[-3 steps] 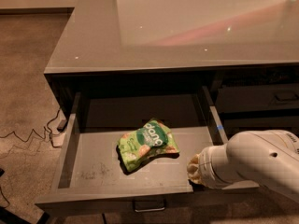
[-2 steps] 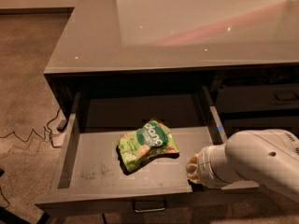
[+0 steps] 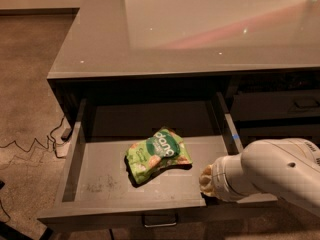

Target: Open top drawer

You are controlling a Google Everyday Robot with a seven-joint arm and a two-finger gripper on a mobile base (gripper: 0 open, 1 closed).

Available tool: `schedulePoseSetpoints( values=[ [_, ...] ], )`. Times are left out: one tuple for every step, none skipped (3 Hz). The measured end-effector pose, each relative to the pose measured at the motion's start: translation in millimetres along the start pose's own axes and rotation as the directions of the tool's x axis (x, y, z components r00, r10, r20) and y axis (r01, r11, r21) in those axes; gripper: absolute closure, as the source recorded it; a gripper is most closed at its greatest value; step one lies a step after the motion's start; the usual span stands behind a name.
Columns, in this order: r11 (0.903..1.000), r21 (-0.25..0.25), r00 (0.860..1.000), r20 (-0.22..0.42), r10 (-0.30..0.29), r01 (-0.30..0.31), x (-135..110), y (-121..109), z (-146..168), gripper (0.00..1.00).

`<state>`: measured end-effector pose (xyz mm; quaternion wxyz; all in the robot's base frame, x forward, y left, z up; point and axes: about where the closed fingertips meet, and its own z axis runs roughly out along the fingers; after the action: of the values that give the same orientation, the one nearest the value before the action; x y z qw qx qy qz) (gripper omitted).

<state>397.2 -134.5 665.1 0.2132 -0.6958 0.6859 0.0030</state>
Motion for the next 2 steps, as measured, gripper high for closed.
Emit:
schedulePoseSetpoints(
  values=[
    [1.0, 0.0, 1.0, 0.0, 0.0, 0.0, 0.0, 0.0, 0.0, 0.35],
    [1.0, 0.0, 1.0, 0.0, 0.0, 0.0, 0.0, 0.0, 0.0, 0.12]
  ],
)
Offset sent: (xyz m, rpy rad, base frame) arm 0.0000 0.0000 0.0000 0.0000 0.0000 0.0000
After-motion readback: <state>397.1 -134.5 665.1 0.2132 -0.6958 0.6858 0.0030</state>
